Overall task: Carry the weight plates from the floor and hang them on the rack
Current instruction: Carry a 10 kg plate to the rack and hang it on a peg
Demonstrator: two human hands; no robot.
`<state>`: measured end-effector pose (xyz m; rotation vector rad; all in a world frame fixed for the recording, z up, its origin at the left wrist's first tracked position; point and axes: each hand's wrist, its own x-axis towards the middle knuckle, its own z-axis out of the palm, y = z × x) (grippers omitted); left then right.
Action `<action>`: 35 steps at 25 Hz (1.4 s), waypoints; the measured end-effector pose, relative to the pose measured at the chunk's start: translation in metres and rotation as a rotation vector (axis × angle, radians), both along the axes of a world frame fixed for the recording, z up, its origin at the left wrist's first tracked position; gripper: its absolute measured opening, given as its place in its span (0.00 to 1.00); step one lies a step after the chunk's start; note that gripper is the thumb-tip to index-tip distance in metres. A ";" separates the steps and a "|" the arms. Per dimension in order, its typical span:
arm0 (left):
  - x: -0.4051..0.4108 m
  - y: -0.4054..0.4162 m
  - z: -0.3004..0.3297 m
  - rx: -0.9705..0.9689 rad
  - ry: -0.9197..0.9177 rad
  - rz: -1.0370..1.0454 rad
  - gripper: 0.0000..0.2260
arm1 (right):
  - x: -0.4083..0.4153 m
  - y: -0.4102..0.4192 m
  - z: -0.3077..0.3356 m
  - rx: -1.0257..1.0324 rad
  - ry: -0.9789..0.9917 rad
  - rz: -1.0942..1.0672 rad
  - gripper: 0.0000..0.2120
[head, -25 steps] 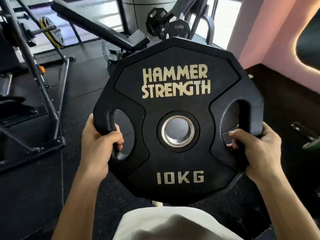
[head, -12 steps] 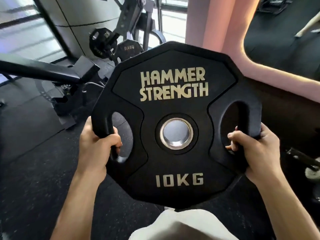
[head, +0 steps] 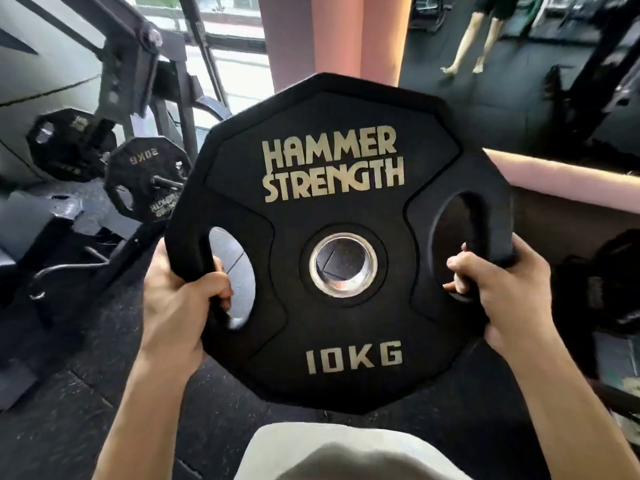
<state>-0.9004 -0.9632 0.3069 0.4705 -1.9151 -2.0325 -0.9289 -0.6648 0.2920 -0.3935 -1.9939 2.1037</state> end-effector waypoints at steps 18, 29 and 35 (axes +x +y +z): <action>-0.566 0.058 0.010 0.017 0.003 -0.404 0.20 | -0.439 0.039 0.003 -0.051 0.008 -0.483 0.13; -0.822 0.228 0.016 0.001 0.067 -0.755 0.22 | -0.603 0.158 0.012 -0.045 0.019 -0.840 0.17; -0.912 0.344 0.014 0.060 0.060 -1.114 0.18 | -0.630 0.200 0.019 0.018 0.023 -1.192 0.19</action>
